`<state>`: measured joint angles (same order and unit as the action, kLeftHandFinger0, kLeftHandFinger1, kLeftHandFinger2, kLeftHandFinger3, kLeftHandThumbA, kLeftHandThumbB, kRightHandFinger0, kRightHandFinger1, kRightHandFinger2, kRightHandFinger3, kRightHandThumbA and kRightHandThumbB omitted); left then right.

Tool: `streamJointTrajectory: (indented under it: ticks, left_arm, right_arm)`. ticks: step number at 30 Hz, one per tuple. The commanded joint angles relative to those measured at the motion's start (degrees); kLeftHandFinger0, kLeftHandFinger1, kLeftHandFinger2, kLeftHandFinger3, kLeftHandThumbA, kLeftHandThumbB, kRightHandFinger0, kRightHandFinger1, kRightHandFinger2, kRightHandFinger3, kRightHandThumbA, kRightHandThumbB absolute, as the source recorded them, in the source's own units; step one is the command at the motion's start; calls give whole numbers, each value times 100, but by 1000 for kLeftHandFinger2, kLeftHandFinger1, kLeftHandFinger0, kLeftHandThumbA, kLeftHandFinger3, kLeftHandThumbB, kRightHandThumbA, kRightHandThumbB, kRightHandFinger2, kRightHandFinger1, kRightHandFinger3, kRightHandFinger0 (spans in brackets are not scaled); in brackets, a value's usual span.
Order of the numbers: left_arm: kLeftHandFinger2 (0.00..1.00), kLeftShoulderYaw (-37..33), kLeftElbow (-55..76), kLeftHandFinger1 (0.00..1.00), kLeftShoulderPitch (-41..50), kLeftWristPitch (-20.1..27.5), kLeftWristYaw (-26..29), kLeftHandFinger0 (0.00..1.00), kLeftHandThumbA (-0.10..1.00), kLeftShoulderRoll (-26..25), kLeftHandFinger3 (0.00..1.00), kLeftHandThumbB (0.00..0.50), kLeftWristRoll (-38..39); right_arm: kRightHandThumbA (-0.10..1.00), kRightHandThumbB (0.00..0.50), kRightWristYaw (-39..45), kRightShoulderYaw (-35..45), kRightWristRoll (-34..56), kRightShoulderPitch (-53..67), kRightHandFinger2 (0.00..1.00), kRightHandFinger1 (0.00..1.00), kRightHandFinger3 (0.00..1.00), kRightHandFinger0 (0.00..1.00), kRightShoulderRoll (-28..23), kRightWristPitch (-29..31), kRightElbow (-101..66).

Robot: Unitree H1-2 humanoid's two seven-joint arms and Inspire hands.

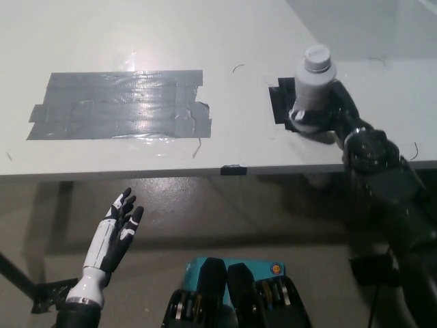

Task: A white bottle is kept in the middle of the desk infront of the robot and the robot picks it up with its right hand and passes it to a person

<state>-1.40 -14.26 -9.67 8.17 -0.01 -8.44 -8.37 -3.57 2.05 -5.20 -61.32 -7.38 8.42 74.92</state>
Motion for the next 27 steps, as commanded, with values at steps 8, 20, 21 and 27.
streamJointTrajectory:
  ticks: [8, 20, 21, 27]
  left_arm:
    - [1000, 37, 167, 1000, -285, 102, -37, 1000, 857, -71, 1000, 0, 64]
    - [1000, 41, 135, 1000, -291, 137, -62, 1000, 837, -109, 1000, 0, 79]
    - [1000, 37, 131, 1000, -288, 118, -54, 1000, 858, -111, 1000, 0, 60]
    - [1000, 16, 114, 1000, -275, 127, -46, 1000, 886, -105, 1000, 8, 27]
  right_arm:
    - [-100, 198, -733, 468, 403, -540, 805, 512, 669, 101, -155, 327, 503]
    - [-100, 154, -383, 232, 301, -593, 826, 519, 810, 82, 145, 688, -83]
    - [-100, 143, -379, 47, 142, -558, 839, 541, 834, 105, 232, 709, -353]
    - [-100, 160, -212, -485, -102, -333, 794, 460, 791, 43, 515, 502, -1426]
